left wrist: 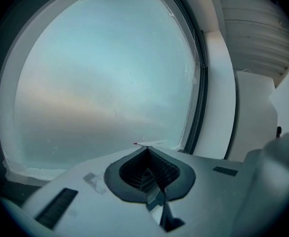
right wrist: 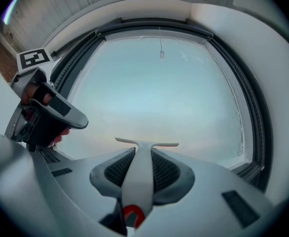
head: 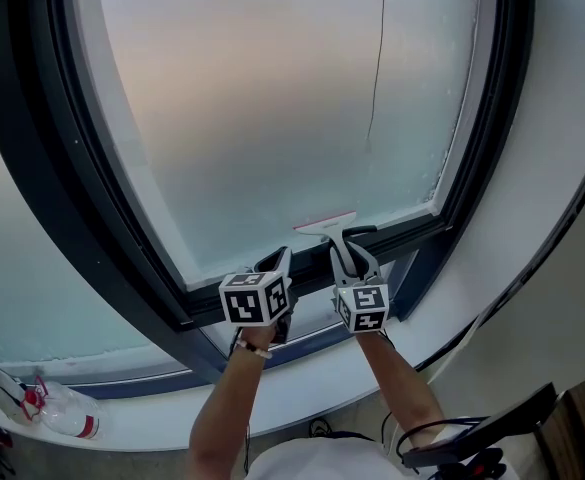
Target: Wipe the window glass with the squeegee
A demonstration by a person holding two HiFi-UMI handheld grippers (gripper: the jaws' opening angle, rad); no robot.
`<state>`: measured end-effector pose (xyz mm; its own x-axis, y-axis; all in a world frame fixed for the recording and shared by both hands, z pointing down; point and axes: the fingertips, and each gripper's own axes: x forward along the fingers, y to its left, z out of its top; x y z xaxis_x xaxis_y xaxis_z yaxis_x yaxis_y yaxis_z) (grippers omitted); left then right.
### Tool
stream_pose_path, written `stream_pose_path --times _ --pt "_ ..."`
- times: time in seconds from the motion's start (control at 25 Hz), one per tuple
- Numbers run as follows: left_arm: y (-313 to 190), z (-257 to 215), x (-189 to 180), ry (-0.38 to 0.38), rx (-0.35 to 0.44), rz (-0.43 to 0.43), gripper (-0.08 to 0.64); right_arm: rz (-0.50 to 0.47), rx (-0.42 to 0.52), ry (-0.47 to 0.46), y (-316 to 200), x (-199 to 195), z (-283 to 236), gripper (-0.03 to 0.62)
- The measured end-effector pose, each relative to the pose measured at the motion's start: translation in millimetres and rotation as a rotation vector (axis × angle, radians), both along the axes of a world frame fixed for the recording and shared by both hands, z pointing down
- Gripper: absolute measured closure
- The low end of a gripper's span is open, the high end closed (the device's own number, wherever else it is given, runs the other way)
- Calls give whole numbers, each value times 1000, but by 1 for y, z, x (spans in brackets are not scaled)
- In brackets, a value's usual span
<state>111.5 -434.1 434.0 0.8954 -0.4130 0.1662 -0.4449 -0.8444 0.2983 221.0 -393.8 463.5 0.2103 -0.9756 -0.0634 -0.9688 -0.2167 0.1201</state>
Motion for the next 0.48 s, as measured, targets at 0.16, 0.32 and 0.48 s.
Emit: stream_pose_path --times 0.16,0.32,0.48 --pt "3 7 0 -6 -14 5 560 5 -35 -22 1 2 18 505" --pt "3 13 -1 -7 -24 2 560 -6 -68 -16 -3 0 28 505" --pt "6 23 0 -7 -44 4 560 -4 -92 14 0 1 34 505"
